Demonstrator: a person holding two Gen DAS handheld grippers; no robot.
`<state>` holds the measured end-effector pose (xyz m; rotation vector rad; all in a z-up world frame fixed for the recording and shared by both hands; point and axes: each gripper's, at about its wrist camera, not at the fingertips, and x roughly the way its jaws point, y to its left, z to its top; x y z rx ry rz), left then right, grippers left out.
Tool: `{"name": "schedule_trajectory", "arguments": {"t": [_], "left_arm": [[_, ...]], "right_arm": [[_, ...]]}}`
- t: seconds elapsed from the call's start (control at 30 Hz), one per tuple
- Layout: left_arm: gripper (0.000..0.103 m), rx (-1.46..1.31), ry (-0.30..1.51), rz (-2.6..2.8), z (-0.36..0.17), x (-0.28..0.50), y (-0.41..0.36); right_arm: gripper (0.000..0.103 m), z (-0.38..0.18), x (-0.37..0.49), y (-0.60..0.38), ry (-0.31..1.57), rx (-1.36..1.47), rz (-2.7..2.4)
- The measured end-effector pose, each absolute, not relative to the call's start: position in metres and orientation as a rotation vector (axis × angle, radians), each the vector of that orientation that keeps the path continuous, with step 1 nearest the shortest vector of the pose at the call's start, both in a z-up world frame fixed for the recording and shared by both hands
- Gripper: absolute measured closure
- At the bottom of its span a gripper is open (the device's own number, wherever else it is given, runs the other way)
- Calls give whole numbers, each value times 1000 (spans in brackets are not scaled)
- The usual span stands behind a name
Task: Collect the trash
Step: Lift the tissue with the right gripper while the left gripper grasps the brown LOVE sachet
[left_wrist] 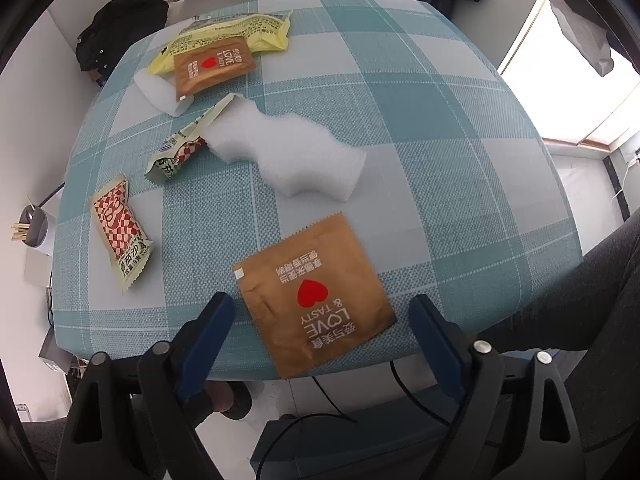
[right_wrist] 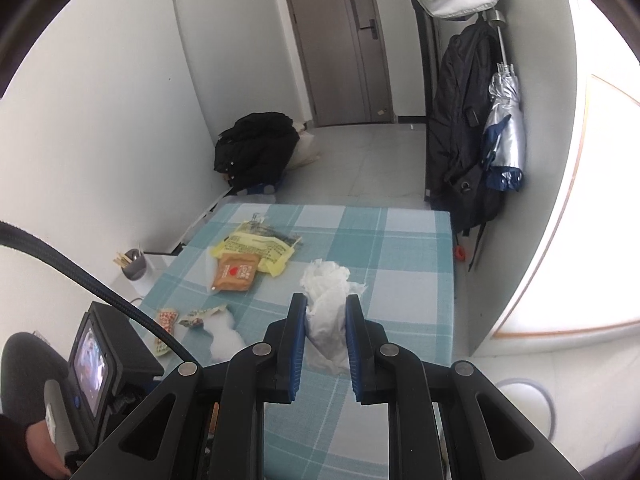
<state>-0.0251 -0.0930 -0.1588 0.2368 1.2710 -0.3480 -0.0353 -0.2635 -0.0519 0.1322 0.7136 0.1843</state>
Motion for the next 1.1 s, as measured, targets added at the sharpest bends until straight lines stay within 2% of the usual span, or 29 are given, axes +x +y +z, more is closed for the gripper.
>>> {"name": "schedule_trajectory", "arguments": {"t": [0.1,0.27,0.37,0.5,0.93,1.1], "left_arm": [[33,234,1260,-354,-157,-24,-94],[45,201,1252,-329,-151,-19,-90],[47,202,1247,-322,-151,-21,-89],[55,179,1249,-301,-147,-17,-85],[63,70,1252,-258,-145,-9,-74],[71,4,1254,-272,-141,-7,-64]], "right_arm": [[85,-50,-36,-266,712,145,185],[85,-47,-38,-271,705,160,187],[85,-46,-39,-272,700,171,189],[85,-44,-43,-272,691,164,192],[85,-44,-43,-277,701,192,188],[85,-45,-43,-276,705,190,189]]}}
